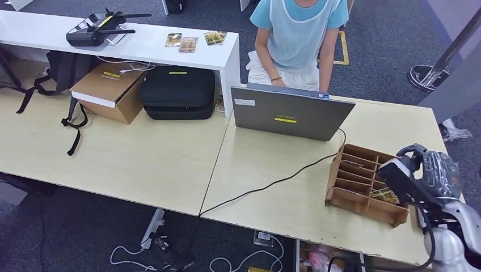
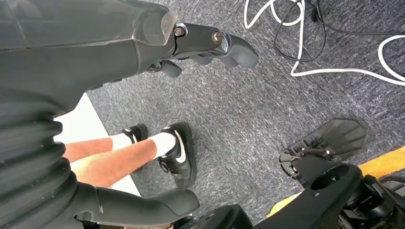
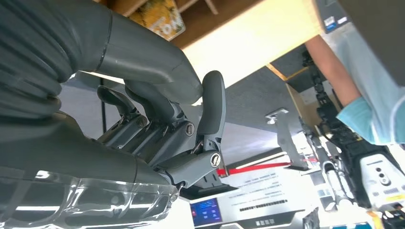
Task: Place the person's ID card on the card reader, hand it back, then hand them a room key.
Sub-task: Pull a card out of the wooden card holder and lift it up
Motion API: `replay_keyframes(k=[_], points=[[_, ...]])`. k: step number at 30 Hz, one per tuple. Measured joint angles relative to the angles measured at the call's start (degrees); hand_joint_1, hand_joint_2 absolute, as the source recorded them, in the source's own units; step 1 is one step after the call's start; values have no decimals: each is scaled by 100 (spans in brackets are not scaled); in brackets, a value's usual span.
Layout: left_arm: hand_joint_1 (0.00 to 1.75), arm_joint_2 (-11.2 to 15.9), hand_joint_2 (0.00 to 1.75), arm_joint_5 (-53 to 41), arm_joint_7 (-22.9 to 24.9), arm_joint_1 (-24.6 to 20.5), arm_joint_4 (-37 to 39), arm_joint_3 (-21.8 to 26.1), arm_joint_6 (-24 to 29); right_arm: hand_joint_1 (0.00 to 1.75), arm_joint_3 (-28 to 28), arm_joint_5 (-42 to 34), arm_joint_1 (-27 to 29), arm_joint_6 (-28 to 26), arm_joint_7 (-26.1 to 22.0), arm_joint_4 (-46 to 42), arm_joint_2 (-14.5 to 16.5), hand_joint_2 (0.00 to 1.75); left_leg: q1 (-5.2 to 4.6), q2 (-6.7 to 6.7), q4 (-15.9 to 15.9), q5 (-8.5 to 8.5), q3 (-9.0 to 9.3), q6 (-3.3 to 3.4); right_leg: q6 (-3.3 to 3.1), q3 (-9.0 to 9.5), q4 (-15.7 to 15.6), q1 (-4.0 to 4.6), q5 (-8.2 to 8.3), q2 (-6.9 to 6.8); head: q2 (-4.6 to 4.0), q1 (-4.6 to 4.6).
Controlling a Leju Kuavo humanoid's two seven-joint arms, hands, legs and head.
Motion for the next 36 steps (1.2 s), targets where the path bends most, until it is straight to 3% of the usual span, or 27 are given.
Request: replay_keyframes(k=[2, 4, 6, 7, 12, 23, 36], points=[[0, 1, 175, 7, 0, 0, 0, 2, 0, 120, 64, -8, -94, -3, 9, -4, 11, 175, 0, 0, 0, 0, 0, 0, 0, 0, 0, 0, 0, -1, 0, -1], [0, 2, 175, 10, 0, 1, 0, 3, 8, 46, 113, -19, -167, -21, 43, -4, 15, 175, 0, -1, 0, 0, 0, 0, 0, 0, 0, 0, 0, -1, 0, -1], [0, 2, 175, 5, 0, 3, 0, 4, 16, 5, 137, -48, -204, -50, 95, -6, 13, 175, 0, -1, 0, 0, 0, 0, 0, 0, -1, 0, 0, -1, 0, 0], [0, 2, 175, 0, 0, 5, 0, 4, 17, 1, 141, -69, -210, -70, 116, -13, 11, 175, 0, -1, 0, 0, 0, 0, 0, -1, -1, 0, 0, -1, 0, 0], [0, 3, 175, -42, 0, 7, 0, 5, 14, 0, 112, -199, -102, -155, 264, -179, -40, 175, 0, -1, 0, -1, 1, 0, 1, -2, -3, 0, -1, -2, 0, -1], [0, 43, 175, 15, 0, 80, 2, 107, 42, 7, -271, -307, 751, -145, 363, -495, -153, 175, 0, -1, 0, -5, -2, 1, 1, -4, -3, 0, -1, -1, 0, -1], [0, 34, 175, 82, 0, 151, 1, 244, 151, 9, -221, -218, 834, 86, 293, -411, -103, 175, 0, -1, 0, -4, -3, 1, 1, -2, -2, 0, -1, -1, 0, -1]])
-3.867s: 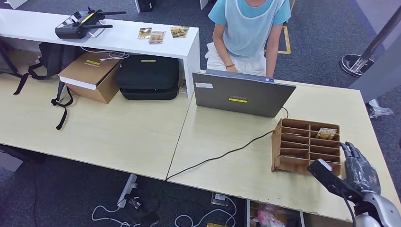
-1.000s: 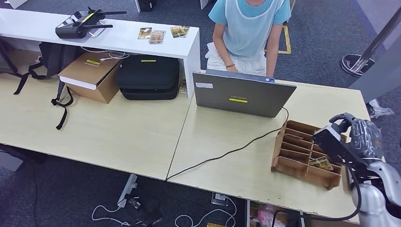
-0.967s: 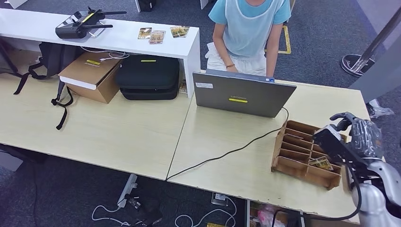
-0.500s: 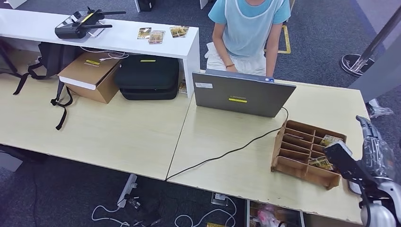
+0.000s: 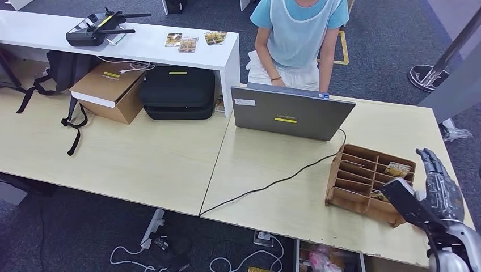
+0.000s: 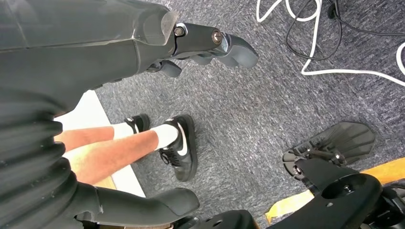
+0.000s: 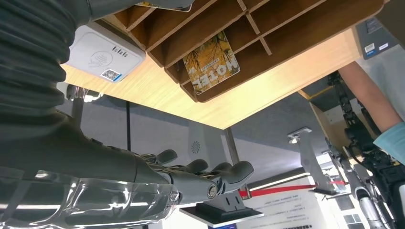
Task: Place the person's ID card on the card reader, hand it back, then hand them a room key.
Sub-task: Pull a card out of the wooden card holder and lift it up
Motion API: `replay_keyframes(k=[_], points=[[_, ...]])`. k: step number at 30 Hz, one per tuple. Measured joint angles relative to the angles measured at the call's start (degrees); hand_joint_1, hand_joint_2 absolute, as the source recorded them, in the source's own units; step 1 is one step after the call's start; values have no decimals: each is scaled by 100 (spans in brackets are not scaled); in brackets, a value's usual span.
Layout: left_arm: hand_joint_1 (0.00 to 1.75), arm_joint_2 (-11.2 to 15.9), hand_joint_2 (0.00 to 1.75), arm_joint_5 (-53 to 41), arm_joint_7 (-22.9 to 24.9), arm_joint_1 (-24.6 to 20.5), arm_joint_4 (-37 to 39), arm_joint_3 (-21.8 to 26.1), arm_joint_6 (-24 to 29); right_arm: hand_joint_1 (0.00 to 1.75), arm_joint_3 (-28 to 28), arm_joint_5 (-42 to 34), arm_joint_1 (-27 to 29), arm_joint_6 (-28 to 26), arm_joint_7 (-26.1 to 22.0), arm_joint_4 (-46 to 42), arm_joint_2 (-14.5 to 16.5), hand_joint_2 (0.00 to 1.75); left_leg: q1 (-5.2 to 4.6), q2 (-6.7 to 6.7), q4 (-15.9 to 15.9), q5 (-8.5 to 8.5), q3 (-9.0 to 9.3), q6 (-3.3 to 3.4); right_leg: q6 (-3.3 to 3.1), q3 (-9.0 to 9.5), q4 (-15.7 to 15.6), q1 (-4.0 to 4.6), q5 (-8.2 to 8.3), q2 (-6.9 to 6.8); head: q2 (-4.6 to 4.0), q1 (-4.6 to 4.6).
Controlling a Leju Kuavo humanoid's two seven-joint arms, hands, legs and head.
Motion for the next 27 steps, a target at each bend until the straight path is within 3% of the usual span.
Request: replay_keyframes(k=[27], points=[[0, -26, 175, -190, 0, -15, -1, 0, -50, 10, 55, 170, 132, 7, 185, 475, 6, 175, 0, 0, 0, 0, 2, 0, 0, -1, -1, 0, 0, 1, 0, 1]])
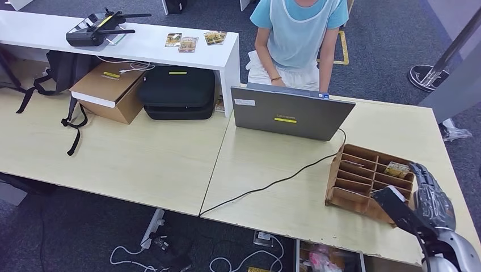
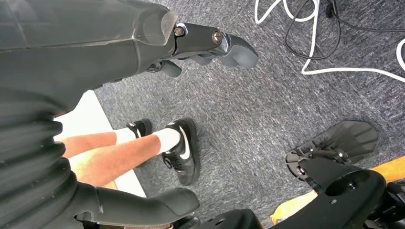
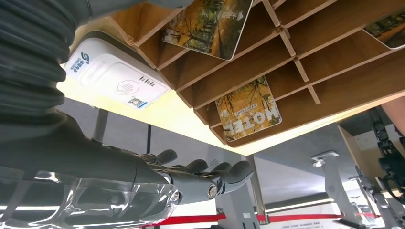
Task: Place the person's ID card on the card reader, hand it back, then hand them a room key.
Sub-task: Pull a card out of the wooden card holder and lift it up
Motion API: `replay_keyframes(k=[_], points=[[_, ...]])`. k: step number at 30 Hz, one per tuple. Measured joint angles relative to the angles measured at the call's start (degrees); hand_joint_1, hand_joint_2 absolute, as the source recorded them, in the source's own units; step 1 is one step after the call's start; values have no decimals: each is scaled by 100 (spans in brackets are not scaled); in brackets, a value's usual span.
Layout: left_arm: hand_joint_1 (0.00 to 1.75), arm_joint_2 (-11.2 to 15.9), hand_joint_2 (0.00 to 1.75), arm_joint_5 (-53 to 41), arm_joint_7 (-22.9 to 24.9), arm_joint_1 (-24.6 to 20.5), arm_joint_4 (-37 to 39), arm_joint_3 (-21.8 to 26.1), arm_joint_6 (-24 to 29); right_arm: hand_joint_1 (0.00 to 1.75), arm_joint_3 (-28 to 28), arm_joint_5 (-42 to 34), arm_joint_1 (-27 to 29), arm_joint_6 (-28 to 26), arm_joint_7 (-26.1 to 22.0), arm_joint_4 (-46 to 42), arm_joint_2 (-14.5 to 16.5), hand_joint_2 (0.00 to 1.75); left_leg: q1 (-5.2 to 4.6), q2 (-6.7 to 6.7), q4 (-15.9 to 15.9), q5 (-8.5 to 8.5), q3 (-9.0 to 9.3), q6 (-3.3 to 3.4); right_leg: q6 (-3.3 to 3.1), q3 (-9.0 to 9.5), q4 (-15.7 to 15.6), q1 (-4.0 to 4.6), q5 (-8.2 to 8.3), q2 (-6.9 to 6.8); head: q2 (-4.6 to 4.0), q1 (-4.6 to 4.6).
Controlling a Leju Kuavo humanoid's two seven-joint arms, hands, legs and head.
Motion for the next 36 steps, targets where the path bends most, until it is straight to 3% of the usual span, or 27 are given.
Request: replay_keyframes(k=[27, 33, 36], points=[[0, -49, 175, -131, 0, -91, 0, 0, -54, 16, -24, 165, 199, 35, 212, 40, 0, 175, 0, 0, 0, 0, 1, 0, 0, 0, 0, 0, 0, 0, 0, -1], [0, -54, 175, -198, 0, -112, 0, 0, -83, 29, -96, 197, 344, 84, 240, -47, 0, 175, 0, 0, 0, 0, 1, 0, 0, 0, 0, 0, 0, 1, 0, 0], [0, -56, 175, -212, 0, -112, 0, 0, -85, 26, -129, 204, 378, 96, 240, -78, 0, 175, 0, 0, 0, 0, 1, 0, 0, 0, 0, 0, 0, 1, 0, 0]])
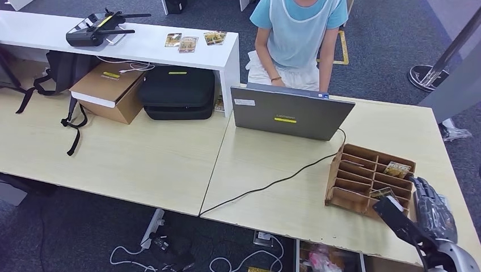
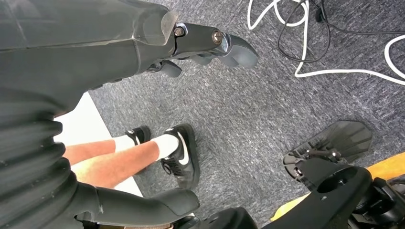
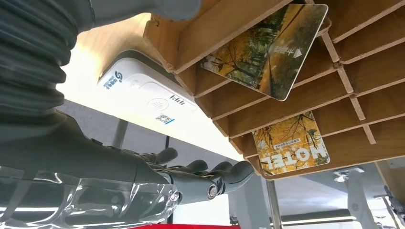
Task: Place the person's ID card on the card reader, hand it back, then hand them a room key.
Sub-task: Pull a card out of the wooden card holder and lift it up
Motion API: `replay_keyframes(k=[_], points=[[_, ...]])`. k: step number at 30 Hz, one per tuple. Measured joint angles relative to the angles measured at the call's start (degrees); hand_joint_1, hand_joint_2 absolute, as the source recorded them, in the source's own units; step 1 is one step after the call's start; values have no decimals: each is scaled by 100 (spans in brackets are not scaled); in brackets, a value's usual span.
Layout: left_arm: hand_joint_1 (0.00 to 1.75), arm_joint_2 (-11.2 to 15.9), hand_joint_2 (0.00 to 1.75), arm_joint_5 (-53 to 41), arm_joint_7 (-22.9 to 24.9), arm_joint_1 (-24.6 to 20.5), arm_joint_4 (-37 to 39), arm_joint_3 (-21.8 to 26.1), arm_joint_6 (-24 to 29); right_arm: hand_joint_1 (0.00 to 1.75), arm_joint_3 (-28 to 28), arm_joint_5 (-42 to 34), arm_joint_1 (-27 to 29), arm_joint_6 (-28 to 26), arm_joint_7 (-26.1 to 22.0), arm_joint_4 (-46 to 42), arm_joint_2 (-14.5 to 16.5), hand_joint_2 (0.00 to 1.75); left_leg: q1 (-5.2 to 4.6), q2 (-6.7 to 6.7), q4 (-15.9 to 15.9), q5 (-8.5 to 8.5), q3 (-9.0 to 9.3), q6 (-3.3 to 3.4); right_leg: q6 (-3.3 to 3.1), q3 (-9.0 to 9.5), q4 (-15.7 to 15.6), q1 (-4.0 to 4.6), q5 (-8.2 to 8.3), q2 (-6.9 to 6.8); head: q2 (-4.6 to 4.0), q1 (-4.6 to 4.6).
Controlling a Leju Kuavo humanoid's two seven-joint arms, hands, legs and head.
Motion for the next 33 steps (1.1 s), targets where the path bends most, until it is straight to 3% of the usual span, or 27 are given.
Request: replay_keyframes(k=[12, 33], points=[[0, -1, 175, -27, 0, -2, 0, 0, -36, 15, -9, 60, -19, 35, -22, -42, 5, 175, 0, 0, 0, 0, -1, 0, 0, 1, 1, 0, 0, 0, 0, 0], [0, -7, 175, -48, 0, -30, 0, 0, -60, 20, 122, 154, -456, 120, -114, 151, 39, 175, 0, 0, 0, 0, -1, 0, 0, 1, 1, 0, 0, -2, 0, 0]])
